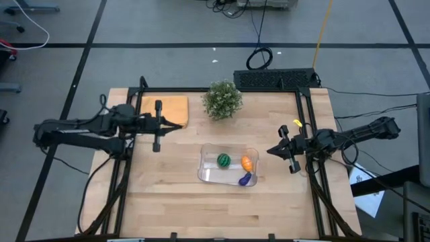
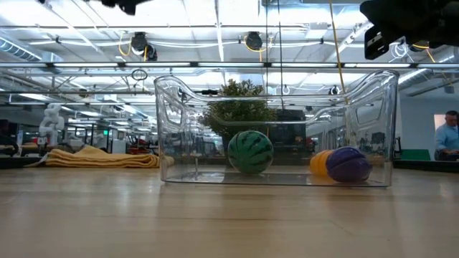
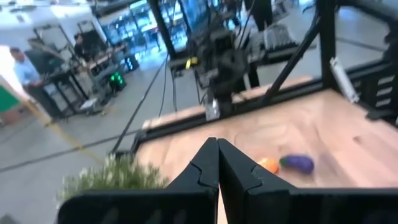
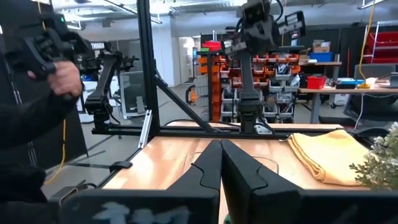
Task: Pick and placing Produce into tupperware
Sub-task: Return to Home Position
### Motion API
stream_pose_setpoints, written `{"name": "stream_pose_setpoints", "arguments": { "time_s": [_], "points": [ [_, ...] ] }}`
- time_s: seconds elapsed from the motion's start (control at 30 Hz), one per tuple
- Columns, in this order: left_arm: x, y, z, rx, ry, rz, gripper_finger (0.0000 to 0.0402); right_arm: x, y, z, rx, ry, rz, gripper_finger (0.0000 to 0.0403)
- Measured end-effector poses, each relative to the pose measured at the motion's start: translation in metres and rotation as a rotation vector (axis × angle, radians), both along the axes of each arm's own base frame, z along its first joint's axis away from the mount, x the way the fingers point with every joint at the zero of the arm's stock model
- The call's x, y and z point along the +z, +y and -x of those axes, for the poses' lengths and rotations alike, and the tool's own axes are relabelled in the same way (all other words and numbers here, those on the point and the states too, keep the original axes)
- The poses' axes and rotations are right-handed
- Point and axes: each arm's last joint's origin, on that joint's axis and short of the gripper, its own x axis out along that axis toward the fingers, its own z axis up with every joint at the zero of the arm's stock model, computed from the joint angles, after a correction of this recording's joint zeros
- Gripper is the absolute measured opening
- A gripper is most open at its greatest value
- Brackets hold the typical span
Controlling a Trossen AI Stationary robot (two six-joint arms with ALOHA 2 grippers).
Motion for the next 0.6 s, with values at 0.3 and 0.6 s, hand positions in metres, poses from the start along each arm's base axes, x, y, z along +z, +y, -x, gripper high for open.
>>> {"name": "stream_pose_setpoints", "arguments": {
  "time_s": [0.3, 0.6],
  "points": [
    [-0.034, 0.006, 0.019, 0.036, -0.070, 0.022, 0.0000, -0.001, -0.005, 0.000, -0.094, 0.024, -0.061, 0.0000],
    [-0.078, 0.003, 0.048, 0.066, -0.137, 0.109, 0.0000, -0.005, -0.006, 0.000, -0.100, 0.066, -0.065, 0.0000]
  ]
}}
